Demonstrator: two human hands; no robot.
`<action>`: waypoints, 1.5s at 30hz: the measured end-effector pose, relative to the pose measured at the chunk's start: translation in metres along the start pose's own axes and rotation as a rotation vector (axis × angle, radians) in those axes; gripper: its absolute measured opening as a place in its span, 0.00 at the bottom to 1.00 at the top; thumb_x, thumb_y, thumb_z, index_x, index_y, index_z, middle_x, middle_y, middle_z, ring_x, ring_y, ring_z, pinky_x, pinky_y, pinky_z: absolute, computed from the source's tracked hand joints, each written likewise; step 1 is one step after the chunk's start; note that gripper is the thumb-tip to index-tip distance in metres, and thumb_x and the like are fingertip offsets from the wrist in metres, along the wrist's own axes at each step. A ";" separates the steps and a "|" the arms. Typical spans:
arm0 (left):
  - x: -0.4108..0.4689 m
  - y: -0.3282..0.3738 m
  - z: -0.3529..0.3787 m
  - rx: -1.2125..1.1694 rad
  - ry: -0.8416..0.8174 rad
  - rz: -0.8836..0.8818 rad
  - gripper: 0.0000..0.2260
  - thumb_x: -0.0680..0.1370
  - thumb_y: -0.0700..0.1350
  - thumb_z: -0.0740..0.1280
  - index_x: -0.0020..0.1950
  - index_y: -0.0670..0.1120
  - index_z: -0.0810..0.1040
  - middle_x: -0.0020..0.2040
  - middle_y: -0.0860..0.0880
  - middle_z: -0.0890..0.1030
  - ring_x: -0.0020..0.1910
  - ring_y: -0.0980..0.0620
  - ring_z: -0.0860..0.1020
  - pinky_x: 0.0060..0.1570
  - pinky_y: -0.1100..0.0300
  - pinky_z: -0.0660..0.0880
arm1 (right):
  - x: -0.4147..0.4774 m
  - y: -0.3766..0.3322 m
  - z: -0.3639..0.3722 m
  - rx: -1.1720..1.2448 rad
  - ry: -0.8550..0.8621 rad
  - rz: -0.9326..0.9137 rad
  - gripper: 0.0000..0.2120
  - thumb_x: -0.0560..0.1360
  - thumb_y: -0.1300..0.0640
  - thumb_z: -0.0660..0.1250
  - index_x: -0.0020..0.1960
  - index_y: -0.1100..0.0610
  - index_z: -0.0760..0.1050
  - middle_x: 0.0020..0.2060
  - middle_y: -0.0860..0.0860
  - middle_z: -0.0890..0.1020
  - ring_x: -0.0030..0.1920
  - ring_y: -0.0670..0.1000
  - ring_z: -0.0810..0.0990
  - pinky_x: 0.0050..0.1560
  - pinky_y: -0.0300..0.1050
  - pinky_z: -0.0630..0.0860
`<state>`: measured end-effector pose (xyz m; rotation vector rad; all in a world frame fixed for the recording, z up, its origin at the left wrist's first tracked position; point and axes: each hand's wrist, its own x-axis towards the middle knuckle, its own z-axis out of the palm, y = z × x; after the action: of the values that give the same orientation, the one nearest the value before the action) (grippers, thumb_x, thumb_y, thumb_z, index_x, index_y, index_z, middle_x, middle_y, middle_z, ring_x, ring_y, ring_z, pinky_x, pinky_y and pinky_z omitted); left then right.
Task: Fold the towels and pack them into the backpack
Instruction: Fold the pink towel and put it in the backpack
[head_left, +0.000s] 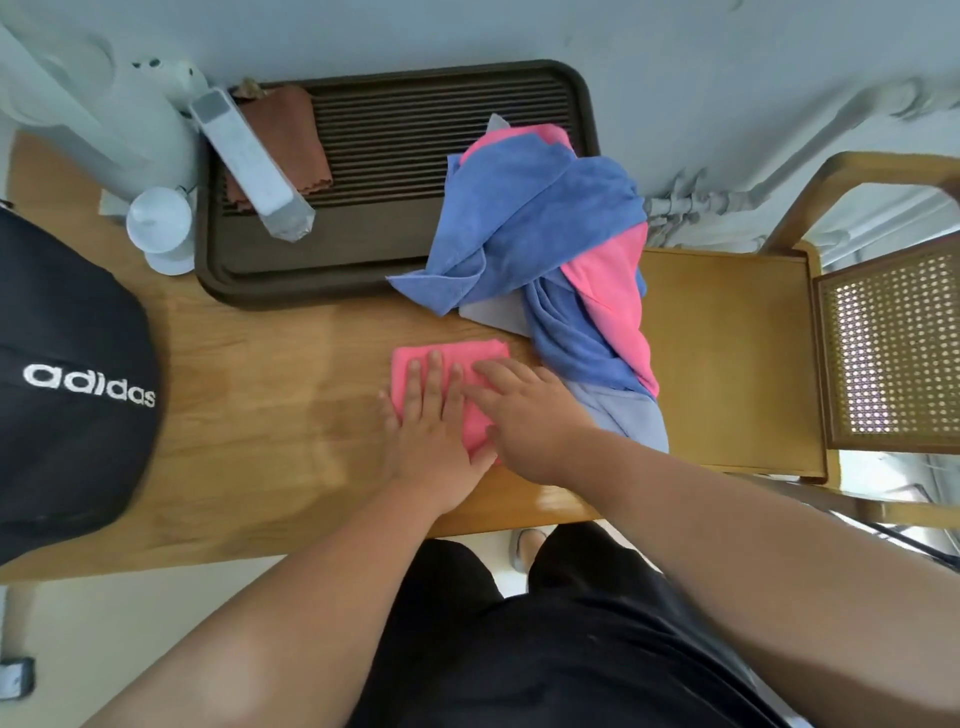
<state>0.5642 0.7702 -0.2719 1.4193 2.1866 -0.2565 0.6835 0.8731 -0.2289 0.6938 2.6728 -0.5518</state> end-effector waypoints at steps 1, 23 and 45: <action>-0.001 -0.002 -0.001 0.008 -0.002 0.011 0.45 0.74 0.74 0.44 0.79 0.49 0.29 0.77 0.46 0.24 0.76 0.44 0.26 0.74 0.34 0.34 | 0.002 0.003 -0.001 -0.055 -0.067 0.014 0.31 0.81 0.48 0.60 0.81 0.47 0.54 0.81 0.50 0.53 0.81 0.56 0.48 0.77 0.56 0.50; -0.053 -0.139 -0.030 -0.207 0.123 -0.252 0.47 0.65 0.66 0.76 0.77 0.49 0.62 0.71 0.45 0.68 0.70 0.43 0.66 0.69 0.49 0.65 | 0.016 -0.121 0.006 0.603 -0.267 0.277 0.09 0.80 0.45 0.64 0.45 0.47 0.76 0.41 0.45 0.78 0.41 0.46 0.77 0.41 0.41 0.74; -0.013 -0.135 -0.075 0.165 -0.082 0.149 0.30 0.65 0.61 0.79 0.62 0.51 0.77 0.58 0.50 0.74 0.61 0.47 0.72 0.60 0.49 0.71 | 0.080 -0.082 -0.006 -0.161 -0.182 0.088 0.30 0.68 0.41 0.77 0.66 0.51 0.74 0.58 0.50 0.76 0.61 0.55 0.73 0.56 0.52 0.75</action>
<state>0.4242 0.7332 -0.2177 1.6233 2.0215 -0.4418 0.5731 0.8408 -0.2320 0.6769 2.4723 -0.3543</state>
